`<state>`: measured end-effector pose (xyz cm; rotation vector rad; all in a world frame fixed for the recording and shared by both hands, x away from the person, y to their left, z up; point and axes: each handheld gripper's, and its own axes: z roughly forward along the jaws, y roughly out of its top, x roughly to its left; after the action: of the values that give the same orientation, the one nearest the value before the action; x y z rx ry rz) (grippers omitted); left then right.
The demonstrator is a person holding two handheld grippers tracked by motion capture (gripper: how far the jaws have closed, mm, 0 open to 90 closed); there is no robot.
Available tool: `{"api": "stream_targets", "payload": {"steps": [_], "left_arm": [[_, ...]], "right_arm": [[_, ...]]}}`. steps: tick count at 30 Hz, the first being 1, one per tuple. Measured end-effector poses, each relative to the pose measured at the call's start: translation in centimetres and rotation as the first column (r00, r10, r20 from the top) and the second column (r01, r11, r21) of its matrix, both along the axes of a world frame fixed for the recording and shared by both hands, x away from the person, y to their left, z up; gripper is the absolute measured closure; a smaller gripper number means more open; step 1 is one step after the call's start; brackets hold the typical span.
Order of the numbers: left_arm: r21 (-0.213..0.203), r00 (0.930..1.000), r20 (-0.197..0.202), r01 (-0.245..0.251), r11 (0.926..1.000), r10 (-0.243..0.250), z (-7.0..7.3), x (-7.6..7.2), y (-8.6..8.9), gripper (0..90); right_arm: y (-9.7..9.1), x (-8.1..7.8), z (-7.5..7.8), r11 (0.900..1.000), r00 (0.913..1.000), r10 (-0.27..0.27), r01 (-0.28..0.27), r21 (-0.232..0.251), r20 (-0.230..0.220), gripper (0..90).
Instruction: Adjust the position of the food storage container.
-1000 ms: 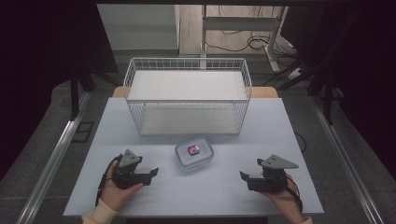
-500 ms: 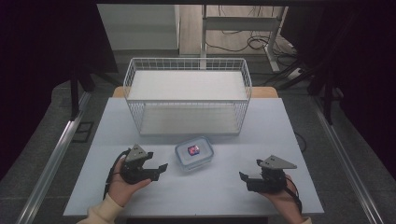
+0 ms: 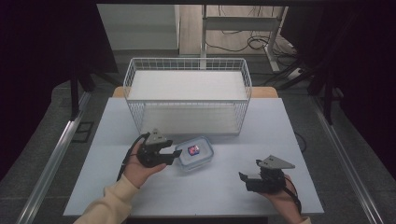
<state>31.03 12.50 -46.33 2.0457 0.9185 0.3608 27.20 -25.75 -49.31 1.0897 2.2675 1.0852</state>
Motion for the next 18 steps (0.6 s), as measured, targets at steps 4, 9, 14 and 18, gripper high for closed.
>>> {"api": "stream_targets", "payload": {"steps": [4,9,14,18], "left_arm": [[0.047,0.9998,0.004,0.021,0.9987,-0.022,0.2,2.6,-1.3,57.6],[0.127,0.9979,0.001,0.064,0.9899,-0.064,-0.3,5.3,-3.2,83.9],[0.151,0.9952,0.001,0.097,0.9837,-0.098,-0.4,7.0,-4.5,89.5],[0.189,0.993,-0.021,0.118,0.9747,-0.116,-1.1,8.4,-5.8,89.7]], "right_arm": [[-0.1,0.0,0.0,1.0,1.0,-0.004,0.004,0.0,0.0,16.8],[-0.2,0.2,-0.2,0.9999,0.9998,-0.017,0.017,-0.001,-0.011,16.8],[-0.2,0.2,-0.2,0.9998,0.9997,-0.02,0.02,-0.005,-0.013,16.8],[-0.3,0.2,-0.3,0.9998,0.9997,-0.02,0.02,-0.005,-0.013,16.8]]}}
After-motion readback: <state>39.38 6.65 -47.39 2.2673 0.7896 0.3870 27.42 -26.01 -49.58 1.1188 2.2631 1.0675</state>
